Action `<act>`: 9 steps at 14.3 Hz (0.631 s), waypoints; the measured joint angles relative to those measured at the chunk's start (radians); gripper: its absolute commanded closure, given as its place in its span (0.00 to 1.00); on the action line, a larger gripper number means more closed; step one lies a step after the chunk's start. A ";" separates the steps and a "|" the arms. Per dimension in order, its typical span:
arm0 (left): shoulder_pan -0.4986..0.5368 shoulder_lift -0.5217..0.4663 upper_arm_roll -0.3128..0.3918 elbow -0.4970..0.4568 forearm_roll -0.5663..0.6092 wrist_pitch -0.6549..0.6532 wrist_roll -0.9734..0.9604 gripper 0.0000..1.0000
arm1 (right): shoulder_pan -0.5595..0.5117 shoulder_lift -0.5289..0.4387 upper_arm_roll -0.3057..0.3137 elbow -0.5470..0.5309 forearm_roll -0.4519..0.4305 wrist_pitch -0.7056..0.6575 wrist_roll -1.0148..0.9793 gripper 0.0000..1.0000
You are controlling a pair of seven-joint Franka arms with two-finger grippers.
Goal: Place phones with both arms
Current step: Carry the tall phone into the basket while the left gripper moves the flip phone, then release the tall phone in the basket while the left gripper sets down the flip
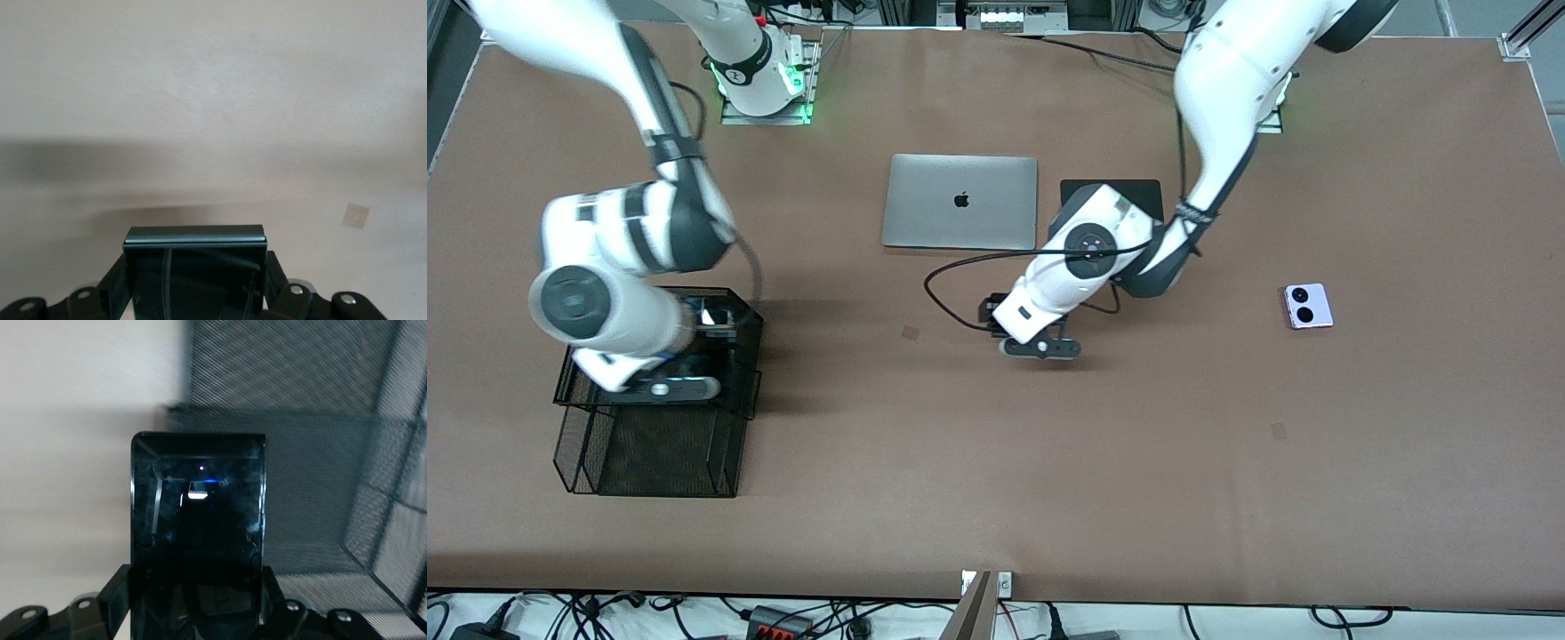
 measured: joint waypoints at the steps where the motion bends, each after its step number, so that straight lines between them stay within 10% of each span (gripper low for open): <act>1: -0.018 0.025 0.000 0.003 0.000 0.040 -0.009 0.78 | -0.020 -0.008 0.000 0.000 0.006 -0.038 -0.005 0.79; 3: -0.056 0.073 0.000 0.020 0.000 0.092 -0.022 0.71 | -0.040 -0.022 0.002 -0.003 0.008 -0.086 -0.005 0.79; 4: -0.067 0.092 0.000 0.031 0.000 0.102 -0.023 0.06 | -0.045 -0.024 0.002 -0.005 0.009 -0.091 -0.005 0.79; 9: -0.063 0.097 0.004 0.057 0.000 0.098 -0.023 0.00 | -0.055 0.001 0.003 -0.031 0.009 -0.007 -0.019 0.75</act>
